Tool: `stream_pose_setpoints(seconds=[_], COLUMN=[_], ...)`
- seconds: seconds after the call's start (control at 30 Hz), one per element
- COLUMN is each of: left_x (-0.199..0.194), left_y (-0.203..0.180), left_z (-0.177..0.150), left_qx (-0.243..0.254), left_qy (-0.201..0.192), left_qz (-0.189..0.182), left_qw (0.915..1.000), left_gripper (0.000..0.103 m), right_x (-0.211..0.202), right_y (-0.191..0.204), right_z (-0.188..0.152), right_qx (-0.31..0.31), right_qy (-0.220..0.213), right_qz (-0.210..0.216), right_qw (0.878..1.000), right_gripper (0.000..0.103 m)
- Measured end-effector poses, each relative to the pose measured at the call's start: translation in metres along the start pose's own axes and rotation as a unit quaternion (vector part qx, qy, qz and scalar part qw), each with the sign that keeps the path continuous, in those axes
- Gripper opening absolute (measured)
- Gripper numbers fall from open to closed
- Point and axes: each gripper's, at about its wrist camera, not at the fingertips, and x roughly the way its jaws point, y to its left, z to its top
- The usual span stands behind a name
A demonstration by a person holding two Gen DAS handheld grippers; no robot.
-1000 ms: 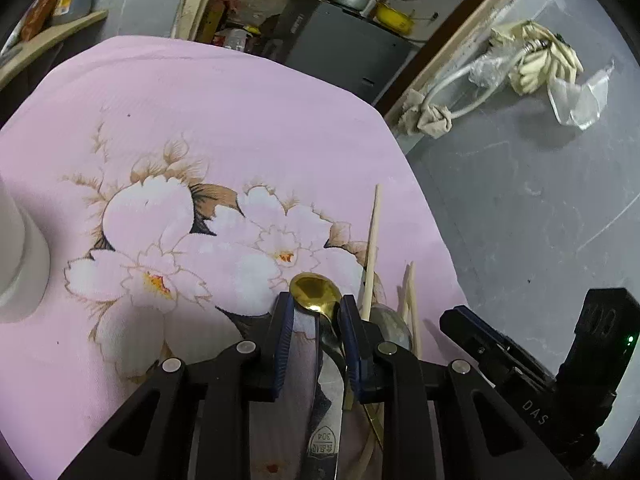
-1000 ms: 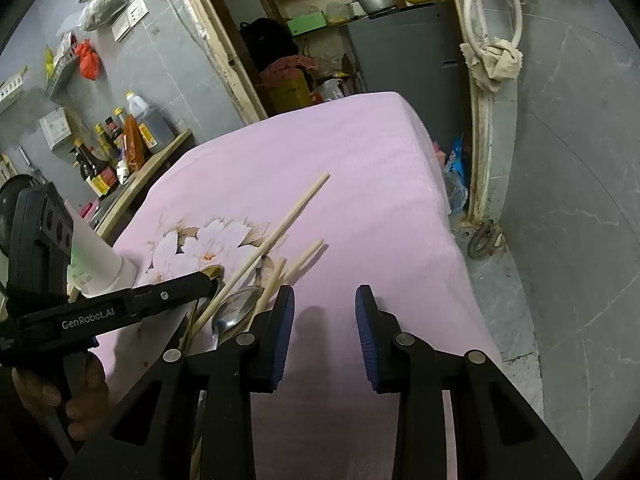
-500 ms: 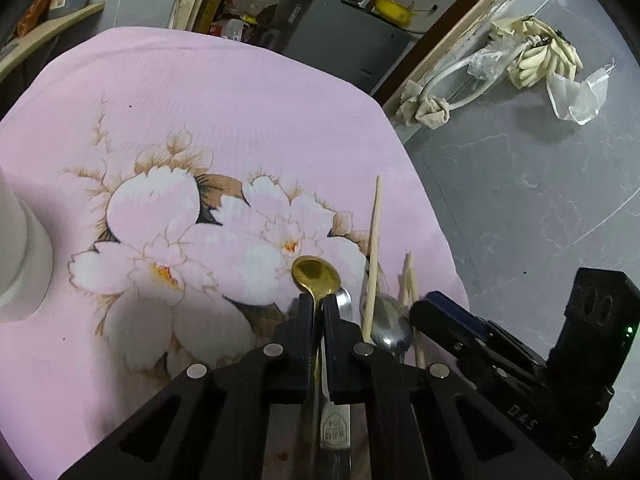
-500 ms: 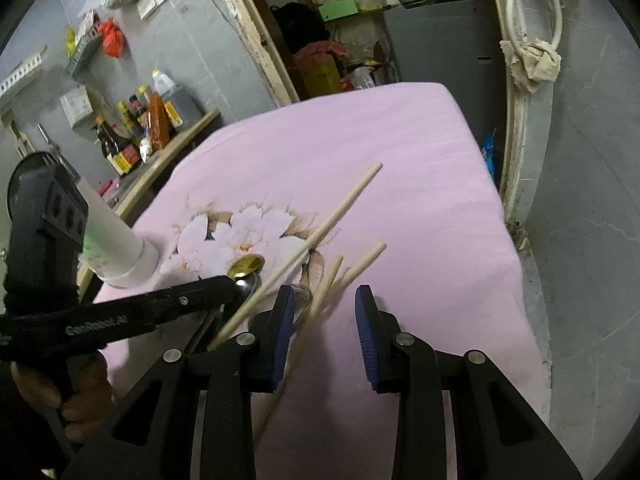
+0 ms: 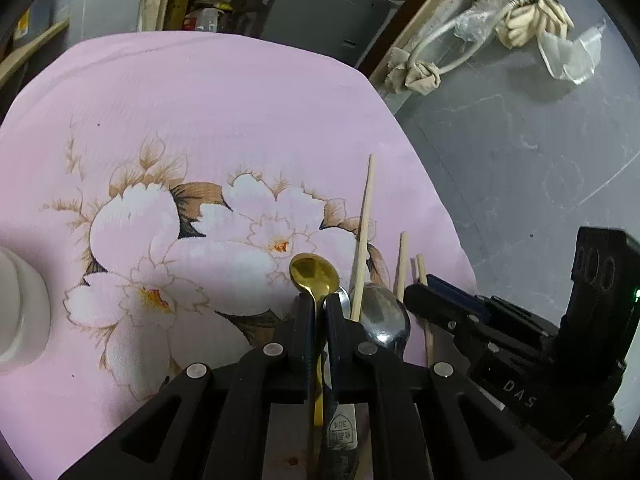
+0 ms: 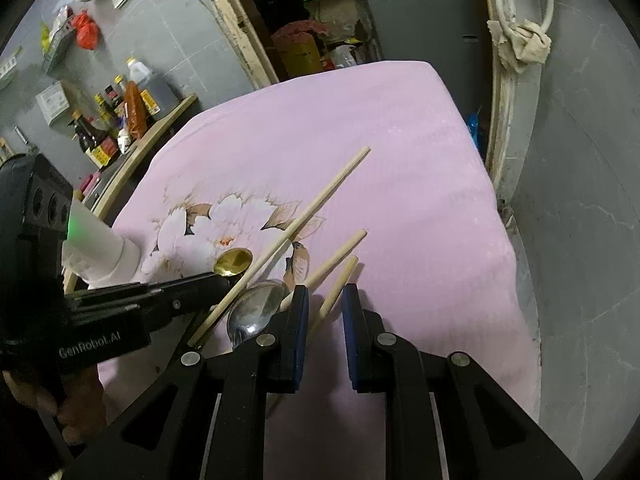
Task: Organize utensils
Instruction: 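Grasp a wooden chopstick with the right gripper while the left holds the gold spoon, then lift the chopstick with the right gripper while the left lifts the gold spoon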
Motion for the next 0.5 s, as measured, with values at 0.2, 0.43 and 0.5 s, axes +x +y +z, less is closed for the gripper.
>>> stream_pose_setpoints(seconds=[0.2, 0.43, 0.5], left_x=[-0.003, -0.025, -0.037], left_y=[0.003, 0.004, 0.002], left_z=[-0.004, -0.014, -0.017], left_qx=[-0.011, -0.003, 0.008], left_qy=[-0.020, -0.061, -0.079], left_qz=[-0.009, 0.001, 0.000], left_qw=[0.9997, 0.9981, 0.9968], left_gripper=[0.006, 0.004, 0.004], right_x=[-0.003, -0.040, -0.055], right_y=[-0.003, 0.005, 0.009], right_z=[-0.005, -0.008, -0.009], right_qx=[0.033, 0.044, 0.048], right_qy=[-0.002, -0.059, -0.083], right_qz=[0.009, 0.017, 0.026], right_qw=[0.999, 0.997, 0.995], right_gripper=[0.004, 0.004, 0.004])
